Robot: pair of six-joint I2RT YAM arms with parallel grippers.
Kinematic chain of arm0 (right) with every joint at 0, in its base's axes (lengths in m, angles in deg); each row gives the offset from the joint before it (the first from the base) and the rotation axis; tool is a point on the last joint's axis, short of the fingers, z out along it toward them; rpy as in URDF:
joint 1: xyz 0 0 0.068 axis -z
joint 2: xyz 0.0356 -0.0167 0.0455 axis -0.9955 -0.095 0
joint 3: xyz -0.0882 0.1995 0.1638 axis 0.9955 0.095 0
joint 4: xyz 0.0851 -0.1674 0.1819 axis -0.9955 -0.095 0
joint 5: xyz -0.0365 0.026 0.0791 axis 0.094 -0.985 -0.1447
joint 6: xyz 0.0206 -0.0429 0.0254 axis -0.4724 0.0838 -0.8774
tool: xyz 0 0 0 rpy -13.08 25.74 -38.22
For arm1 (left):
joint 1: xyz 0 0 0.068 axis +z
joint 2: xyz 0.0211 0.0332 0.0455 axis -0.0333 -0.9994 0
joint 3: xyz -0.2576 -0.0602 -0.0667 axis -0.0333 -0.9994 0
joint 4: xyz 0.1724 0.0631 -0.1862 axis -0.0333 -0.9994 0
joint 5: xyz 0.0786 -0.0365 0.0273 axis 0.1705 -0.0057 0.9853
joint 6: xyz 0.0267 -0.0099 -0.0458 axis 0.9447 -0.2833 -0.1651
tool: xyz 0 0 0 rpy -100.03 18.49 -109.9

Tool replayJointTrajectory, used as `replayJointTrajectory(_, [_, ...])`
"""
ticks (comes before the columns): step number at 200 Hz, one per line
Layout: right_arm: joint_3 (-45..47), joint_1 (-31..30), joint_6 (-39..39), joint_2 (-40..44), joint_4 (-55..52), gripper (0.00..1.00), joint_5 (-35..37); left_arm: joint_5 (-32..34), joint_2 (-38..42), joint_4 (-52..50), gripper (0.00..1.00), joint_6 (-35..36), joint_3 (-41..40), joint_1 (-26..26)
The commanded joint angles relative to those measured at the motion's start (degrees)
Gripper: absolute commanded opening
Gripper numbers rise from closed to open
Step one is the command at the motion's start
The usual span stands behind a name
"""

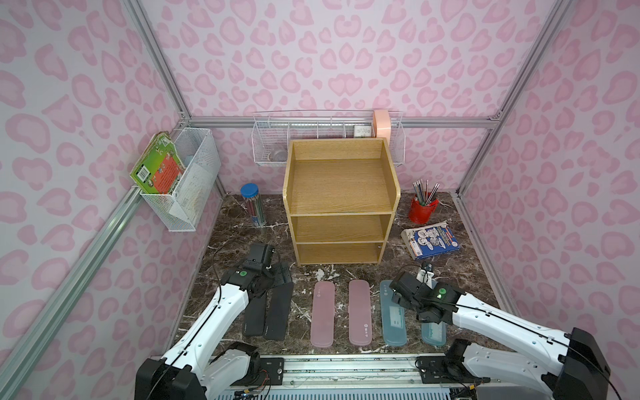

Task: Place the pencil cases on the shelf according to color
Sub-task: Adjust the pencil case at the center of the board.

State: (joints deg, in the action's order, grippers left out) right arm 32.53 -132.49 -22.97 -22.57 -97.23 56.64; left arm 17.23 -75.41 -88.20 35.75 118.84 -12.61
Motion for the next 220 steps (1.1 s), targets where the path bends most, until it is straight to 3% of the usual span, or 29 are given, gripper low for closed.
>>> replayJointTrajectory(1, [0.97, 5.9, -0.7, 0.34, -5.63, 1.0, 2.52, -2.18, 0.28, 1.41, 0.97, -1.25, -0.75, -0.12])
replayJointTrajectory(34, [2.12, 10.85, 3.07, 1.31, -2.9, 1.0, 0.93, -3.92, 0.56, 2.01, 0.97, -1.63, -0.87, -1.16])
replayJointTrajectory(72, [5.67, 12.04, 5.03, -0.7, 2.92, 1.0, -1.67, -5.1, 0.98, 2.65, 0.97, -1.96, -1.12, -1.81])
replayJointTrajectory(104, [7.12, 12.26, 6.35, -6.73, 9.18, 1.0, -5.6, -5.56, 1.52, 2.76, 0.97, -1.81, -1.11, -1.76])
replayJointTrajectory(157, [0.17, 9.9, 8.28, -18.05, 13.68, 1.0, -6.62, -5.23, 1.47, 2.24, 0.97, -1.62, -0.4, -1.79])
replayJointTrajectory(189, [-5.07, 8.09, 8.46, -20.77, 9.63, 1.0, -3.12, -5.11, 2.35, 1.71, 0.97, -2.05, -0.42, -1.75])
replayJointTrajectory(220, [-4.37, 8.27, 4.5, -14.82, 2.78, 1.0, 1.03, -5.86, 3.01, 1.85, 0.97, -2.3, -0.67, -1.91])
